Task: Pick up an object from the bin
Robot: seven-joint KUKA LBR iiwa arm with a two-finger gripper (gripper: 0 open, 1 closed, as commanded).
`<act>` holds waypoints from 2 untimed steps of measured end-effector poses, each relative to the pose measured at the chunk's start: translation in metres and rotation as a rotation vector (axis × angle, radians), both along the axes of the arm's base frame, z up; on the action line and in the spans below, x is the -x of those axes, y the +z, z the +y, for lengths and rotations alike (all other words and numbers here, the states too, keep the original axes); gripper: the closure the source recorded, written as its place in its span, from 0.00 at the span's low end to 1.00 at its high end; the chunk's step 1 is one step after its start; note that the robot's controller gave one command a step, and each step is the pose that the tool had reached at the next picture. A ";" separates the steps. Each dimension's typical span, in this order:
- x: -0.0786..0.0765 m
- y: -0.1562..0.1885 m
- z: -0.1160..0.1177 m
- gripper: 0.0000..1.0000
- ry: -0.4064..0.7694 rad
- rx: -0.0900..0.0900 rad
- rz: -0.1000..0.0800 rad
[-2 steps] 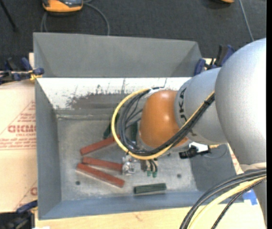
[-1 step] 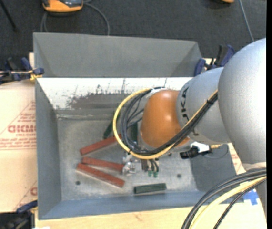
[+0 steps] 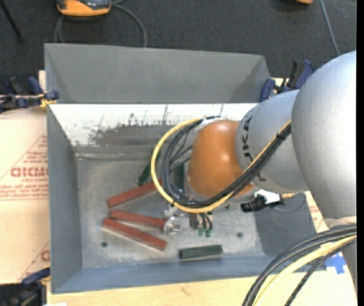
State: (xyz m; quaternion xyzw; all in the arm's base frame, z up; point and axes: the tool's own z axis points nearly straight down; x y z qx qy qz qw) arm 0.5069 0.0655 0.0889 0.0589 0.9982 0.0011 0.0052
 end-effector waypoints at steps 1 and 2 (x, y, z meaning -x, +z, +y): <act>0.000 -0.003 0.000 1.00 0.002 0.001 -0.001; 0.000 -0.004 0.000 1.00 0.003 0.001 -0.001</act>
Offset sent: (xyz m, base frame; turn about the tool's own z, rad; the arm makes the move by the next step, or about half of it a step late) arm 0.0000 0.0000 0.0000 0.0000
